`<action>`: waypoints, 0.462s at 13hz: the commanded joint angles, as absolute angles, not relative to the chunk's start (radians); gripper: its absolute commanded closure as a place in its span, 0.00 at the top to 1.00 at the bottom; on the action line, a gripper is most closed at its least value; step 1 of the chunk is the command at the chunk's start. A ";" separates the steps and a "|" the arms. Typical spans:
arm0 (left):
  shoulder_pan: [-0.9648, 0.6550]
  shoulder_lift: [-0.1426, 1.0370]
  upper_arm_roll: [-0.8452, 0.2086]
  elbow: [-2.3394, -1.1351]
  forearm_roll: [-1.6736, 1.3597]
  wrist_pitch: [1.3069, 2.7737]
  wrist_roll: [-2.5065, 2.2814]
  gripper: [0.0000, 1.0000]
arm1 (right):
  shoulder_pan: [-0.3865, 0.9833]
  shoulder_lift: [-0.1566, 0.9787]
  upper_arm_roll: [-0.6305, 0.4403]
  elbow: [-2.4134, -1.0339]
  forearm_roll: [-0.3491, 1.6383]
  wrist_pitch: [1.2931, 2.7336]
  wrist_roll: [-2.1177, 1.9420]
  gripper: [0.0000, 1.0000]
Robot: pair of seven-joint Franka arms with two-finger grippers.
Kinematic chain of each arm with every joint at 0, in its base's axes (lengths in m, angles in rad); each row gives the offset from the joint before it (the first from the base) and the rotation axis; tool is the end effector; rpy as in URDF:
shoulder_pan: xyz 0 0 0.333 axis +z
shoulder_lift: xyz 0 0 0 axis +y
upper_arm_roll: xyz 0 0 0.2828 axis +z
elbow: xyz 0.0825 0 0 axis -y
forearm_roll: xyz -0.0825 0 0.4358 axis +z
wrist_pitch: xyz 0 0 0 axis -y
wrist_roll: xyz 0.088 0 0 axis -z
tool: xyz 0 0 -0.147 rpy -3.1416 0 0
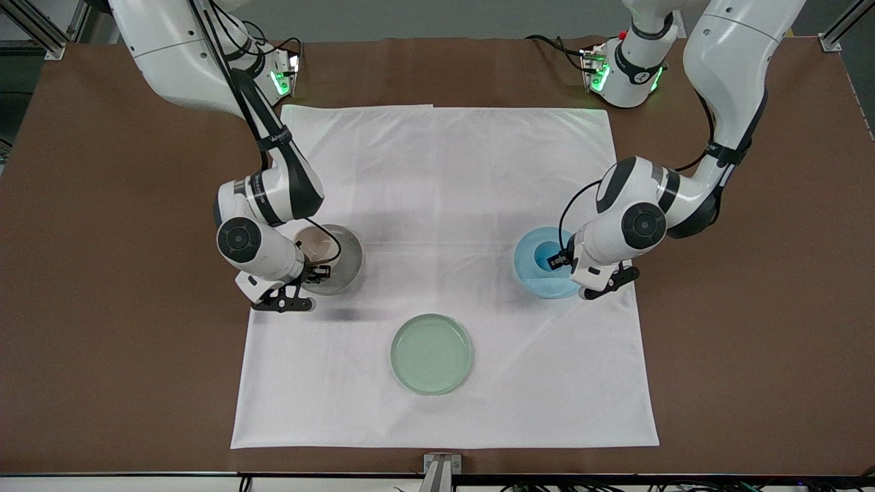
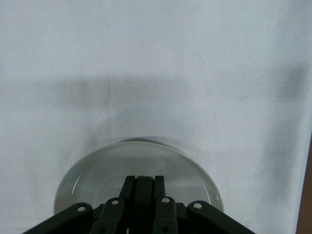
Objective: Place blue cup in blue plate and white mug in gray plate
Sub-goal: 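Lower the blue cup onto the blue plate while the right gripper carries the mug, then release the mug on the gray plate while the left gripper withdraws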
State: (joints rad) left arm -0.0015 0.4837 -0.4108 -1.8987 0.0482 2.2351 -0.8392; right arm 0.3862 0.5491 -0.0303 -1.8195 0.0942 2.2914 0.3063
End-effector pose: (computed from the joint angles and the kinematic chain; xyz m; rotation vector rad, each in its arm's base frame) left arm 0.5824 -0.2590 0.1521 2.9983 0.6506 -0.2695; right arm 0.6151 0.2335 0.1237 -3.1138 0.0178 0.1393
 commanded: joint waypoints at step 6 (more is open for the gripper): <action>0.026 0.407 -0.388 -1.557 0.294 1.921 -0.798 1.00 | 0.402 0.589 -0.037 -1.792 0.103 2.316 0.313 0.05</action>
State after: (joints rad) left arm 0.0273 0.4016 -0.3985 -1.6276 0.2051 1.9621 -0.8325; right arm 0.3924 0.5722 -0.0304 -1.8125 0.0943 2.3134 0.3063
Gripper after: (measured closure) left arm 0.000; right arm 0.802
